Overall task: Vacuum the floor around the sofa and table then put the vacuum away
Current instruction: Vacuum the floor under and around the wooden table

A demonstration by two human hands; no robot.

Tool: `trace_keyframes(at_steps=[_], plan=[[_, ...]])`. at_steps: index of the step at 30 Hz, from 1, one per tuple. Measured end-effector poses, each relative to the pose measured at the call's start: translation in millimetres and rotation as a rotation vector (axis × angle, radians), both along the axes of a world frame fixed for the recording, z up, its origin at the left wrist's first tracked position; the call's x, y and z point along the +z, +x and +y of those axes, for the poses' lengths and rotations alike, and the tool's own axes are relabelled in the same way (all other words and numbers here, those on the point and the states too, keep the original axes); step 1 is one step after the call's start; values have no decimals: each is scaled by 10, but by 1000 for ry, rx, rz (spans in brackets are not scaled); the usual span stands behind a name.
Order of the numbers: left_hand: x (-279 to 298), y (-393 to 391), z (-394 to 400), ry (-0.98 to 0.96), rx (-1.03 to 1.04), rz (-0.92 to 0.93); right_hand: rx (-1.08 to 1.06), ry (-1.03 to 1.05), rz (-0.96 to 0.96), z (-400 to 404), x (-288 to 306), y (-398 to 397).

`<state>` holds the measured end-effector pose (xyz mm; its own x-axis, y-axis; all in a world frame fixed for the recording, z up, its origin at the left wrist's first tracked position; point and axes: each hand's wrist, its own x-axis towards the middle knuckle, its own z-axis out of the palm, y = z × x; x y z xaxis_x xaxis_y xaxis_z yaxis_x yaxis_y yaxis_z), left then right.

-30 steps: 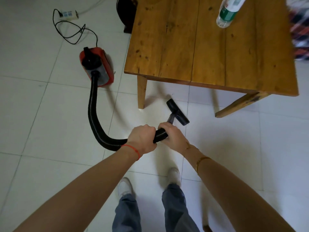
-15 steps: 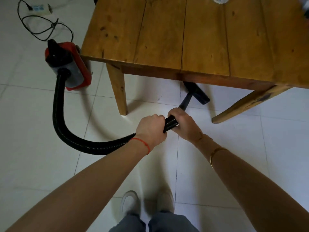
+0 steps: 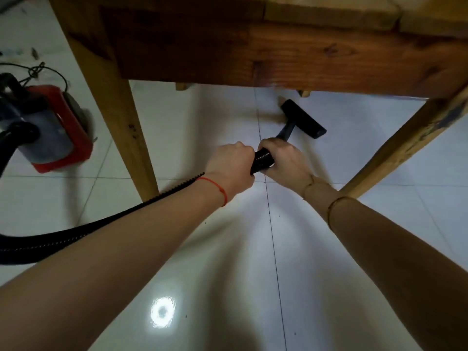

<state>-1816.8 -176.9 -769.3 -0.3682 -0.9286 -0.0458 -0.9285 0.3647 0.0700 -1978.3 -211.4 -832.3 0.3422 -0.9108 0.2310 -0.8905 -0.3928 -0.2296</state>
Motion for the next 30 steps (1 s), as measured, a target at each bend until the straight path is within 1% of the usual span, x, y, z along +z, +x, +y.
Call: trace_keyframes(at_steps=[3, 5, 8, 10, 16, 21, 26, 30], plan=[[-150, 72, -1, -66, -25, -28, 8, -95, -13, -35, -173, 34], [-189, 174, 58, -94, -37, -58, 26, -100, -49, 1, -228, 91], [-188, 374, 175, -121, -35, -90, 89, -76, -43, 116, -200, 245], [-160, 531, 280, -140, -45, -93, 96, -71, 7, 224, -145, 385], [-34, 1041, 535, -197, -52, -167, 81, -174, 250, 508, 44, 872], [24, 1394, 629, -218, -48, -215, 64, -167, 326, 626, 134, 1236], [-27, 1431, 605, -238, -70, -227, -2, -171, 342, 691, 129, 1293], [-125, 1202, 544, -252, -115, -210, -69, -132, 304, 722, 52, 1062]])
